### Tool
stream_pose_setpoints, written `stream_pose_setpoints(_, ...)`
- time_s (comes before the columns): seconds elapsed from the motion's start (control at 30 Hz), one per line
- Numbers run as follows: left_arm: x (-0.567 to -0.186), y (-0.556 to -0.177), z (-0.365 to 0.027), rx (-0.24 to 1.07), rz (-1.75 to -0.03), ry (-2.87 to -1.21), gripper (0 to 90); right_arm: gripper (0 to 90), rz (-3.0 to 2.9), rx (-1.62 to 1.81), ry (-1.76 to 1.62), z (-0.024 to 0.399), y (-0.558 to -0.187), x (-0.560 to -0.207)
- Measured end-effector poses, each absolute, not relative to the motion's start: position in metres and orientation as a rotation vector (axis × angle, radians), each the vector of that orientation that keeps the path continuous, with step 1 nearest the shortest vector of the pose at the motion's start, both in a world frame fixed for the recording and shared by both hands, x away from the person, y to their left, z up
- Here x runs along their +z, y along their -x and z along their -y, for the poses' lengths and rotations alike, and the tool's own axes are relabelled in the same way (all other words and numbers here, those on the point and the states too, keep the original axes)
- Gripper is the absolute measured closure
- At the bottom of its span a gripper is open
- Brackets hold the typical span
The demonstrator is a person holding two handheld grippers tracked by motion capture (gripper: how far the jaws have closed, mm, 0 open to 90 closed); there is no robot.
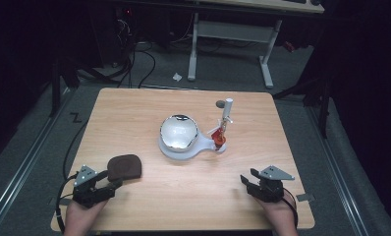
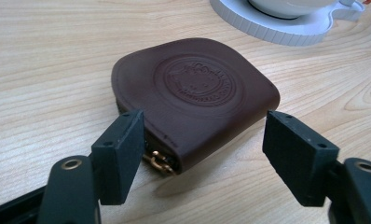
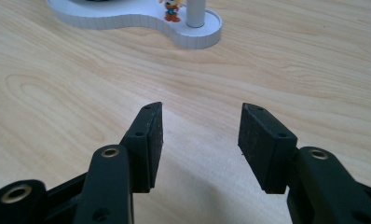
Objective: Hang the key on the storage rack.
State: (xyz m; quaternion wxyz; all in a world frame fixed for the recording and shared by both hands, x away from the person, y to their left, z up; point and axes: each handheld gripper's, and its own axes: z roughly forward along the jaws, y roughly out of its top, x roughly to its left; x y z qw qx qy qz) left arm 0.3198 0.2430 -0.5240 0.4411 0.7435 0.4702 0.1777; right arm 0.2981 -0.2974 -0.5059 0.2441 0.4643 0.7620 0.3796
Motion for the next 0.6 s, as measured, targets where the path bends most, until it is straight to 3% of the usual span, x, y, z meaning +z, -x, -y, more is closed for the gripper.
stream_pose_setpoints(0.13,-0.521,-0.319,-0.243,0.462,-1.175,-1.793,33.9,51.2,-2.080,1.027,-1.249,0.302,-0.292,-0.507)
stream_pose_setpoints(0.37,-0.523,-0.323,-0.251,0.468,-1.227,-1.750,49.8,51.7,-2.086,1.048,-1.287,0.306,-0.294,-0.511)
stream_pose_setpoints(0.6,-0.524,-0.338,-0.262,0.473,-1.320,-1.670,59.2,52.1,-2.110,1.031,-1.289,0.301,-0.294,-0.515)
